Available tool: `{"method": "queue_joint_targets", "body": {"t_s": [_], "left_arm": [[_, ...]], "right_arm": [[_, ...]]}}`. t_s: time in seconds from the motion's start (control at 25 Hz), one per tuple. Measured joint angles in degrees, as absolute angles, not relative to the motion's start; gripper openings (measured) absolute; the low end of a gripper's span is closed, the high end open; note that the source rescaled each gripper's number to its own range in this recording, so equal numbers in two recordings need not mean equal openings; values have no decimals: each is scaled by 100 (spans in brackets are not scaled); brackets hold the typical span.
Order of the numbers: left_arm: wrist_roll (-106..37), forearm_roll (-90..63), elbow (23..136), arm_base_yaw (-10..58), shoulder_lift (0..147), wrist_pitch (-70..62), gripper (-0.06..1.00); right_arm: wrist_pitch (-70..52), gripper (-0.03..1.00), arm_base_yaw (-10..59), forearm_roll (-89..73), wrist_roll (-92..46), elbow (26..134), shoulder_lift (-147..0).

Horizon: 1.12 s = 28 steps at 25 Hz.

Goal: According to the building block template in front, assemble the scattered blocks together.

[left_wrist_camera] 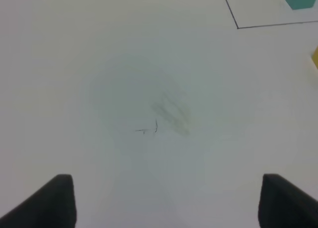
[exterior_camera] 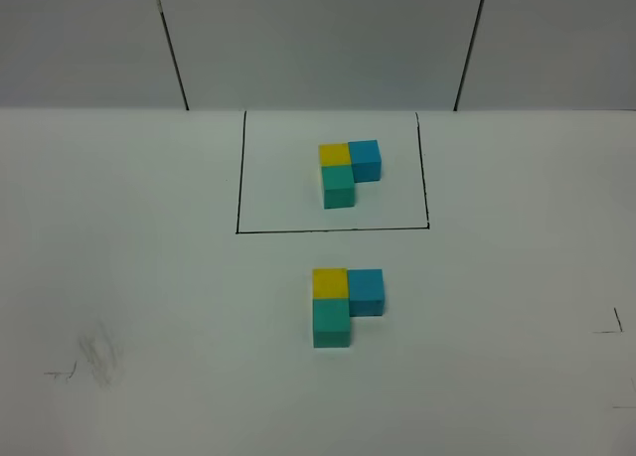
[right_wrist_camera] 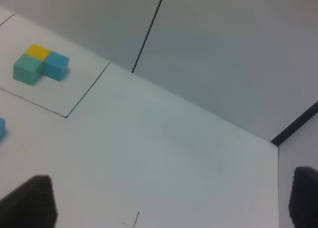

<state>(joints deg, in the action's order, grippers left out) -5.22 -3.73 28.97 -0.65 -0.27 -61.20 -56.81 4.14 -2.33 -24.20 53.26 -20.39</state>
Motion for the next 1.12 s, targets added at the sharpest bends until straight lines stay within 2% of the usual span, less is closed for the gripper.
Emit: {"method": "queue_joint_targets", "body": {"t_s": [0.52,0.84,1.12], "left_arm": [[-522,-373,2897,-65,-27,-6120,68],[-522,-373,2897,-65,-27,-6120,68],[-522,-373,2897,-65,-27,-6120,68]], "right_arm": [[-5652,92,425,-377,-997,3383,16],[-5702,83,425,-530,-953,2971,38],[-6377,74,425,-365,-964,2971,45]]}}
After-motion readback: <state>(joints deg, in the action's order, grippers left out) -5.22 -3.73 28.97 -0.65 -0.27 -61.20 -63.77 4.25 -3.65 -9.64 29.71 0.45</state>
